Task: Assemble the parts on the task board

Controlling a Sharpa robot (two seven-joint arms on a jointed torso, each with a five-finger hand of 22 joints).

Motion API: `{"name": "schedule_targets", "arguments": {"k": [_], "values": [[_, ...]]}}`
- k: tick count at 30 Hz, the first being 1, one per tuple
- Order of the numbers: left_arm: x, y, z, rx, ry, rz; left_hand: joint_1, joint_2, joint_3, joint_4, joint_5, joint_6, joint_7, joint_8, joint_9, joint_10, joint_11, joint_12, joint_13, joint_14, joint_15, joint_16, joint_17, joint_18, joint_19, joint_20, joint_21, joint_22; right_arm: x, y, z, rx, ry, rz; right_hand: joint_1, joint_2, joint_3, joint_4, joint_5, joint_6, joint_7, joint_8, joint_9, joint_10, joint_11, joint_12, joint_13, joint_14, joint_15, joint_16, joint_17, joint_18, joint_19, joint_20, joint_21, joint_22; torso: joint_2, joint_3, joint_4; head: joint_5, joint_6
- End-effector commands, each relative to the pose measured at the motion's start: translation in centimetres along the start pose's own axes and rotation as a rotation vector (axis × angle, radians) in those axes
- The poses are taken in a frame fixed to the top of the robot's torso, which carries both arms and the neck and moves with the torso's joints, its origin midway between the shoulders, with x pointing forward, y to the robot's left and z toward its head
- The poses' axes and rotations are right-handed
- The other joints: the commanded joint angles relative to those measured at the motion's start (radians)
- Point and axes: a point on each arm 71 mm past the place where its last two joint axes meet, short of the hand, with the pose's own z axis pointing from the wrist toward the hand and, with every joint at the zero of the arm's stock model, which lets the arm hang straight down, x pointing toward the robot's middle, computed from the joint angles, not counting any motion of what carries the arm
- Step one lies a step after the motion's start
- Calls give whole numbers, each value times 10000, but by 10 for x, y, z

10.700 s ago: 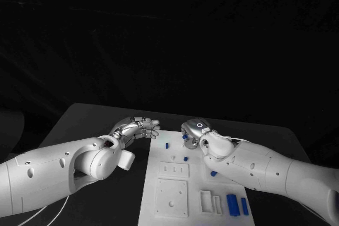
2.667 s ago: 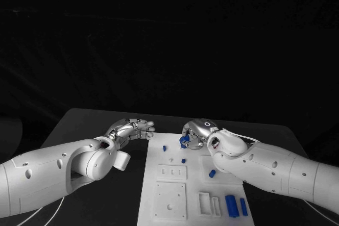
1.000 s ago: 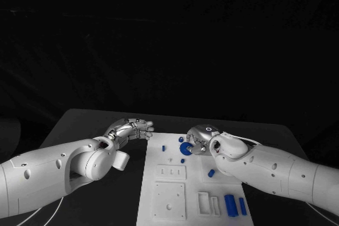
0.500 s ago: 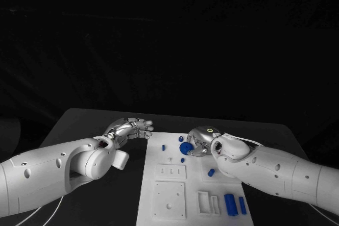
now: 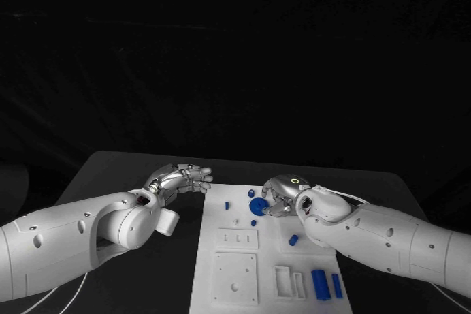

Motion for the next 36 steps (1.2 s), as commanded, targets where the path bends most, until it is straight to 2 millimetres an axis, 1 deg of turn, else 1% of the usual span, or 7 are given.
{"name": "schedule_targets", "arguments": {"k": [1,9,13,25,29,33,36], "values": [[3,-1,0,114,193,-16,-60,-16,42,-9,42,84,5,-39,-7,2,1,-46,-16,35,48,-67,9,168,-38,-24,-60,134,1,2,1,-95,123,56,69,70,92,38,-151,38,161,56,1,63,-39,68,-23,3,-51,-38,22,747,0,-55,-23,90,2,-9,-1,-3,-18],[4,-1,0,115,210,-20,-69,-13,41,-4,42,84,7,-41,-7,2,4,-49,-16,36,48,-67,9,168,-38,-24,-60,135,3,6,4,-136,183,80,66,83,132,76,-198,69,152,68,-2,66,-47,66,-33,4,-59,-42,29,747,1,-54,-26,91,2,-11,5,-8,-18],[4,-1,1,117,225,-24,-68,-14,41,-5,42,84,7,-42,-7,2,4,-49,-16,36,48,-68,9,168,-38,-25,-60,135,6,7,5,-132,315,78,69,87,138,79,-201,72,151,69,-3,67,-49,66,-34,4,-60,-43,30,747,1,-54,-26,91,4,-24,20,-12,-49],[3,-1,0,114,199,-16,-65,-15,43,-10,42,83,8,-44,-6,2,5,-53,-17,36,47,-69,10,170,-38,-26,-61,135,14,6,5,-73,663,37,89,138,201,111,-234,125,136,93,-4,62,-63,63,-44,4,-72,-51,38,747,-3,-54,-31,94,-1,-36,32,-5,-126],[3,-1,0,113,182,-12,-63,-15,44,-11,42,84,9,-45,-6,3,6,-54,-17,36,46,-69,10,170,-39,-27,-61,135,16,4,5,-31,732,19,101,168,234,125,-247,161,127,110,-2,63,-71,65,-49,6,-80,-54,42,747,-4,-52,-31,96,-3,-15,15,12,-129],[3,-1,0,116,198,-17,-63,-15,45,-12,42,84,9,-46,-6,4,6,-55,-17,36,46,-70,11,170,-38,-27,-61,135,18,3,6,-12,843,-26,130,193,304,146,-243,205,113,128,-4,64,-84,65,-56,7,-93,-60,49,747,-8,-49,-33,99,1,-13,-6,23,-124],[4,-1,1,118,211,-18,-63,-15,45,-12,42,85,10,-47,-6,4,6,-56,-17,36,46,-70,11,170,-38,-27,-61,135,21,5,6,-49,957,-122,178,232,399,166,-277,244,100,144,-7,65,-97,65,-62,11,-105,-66,54,747,-9,-48,-36,101,0,-12,1,17,-119]]}}
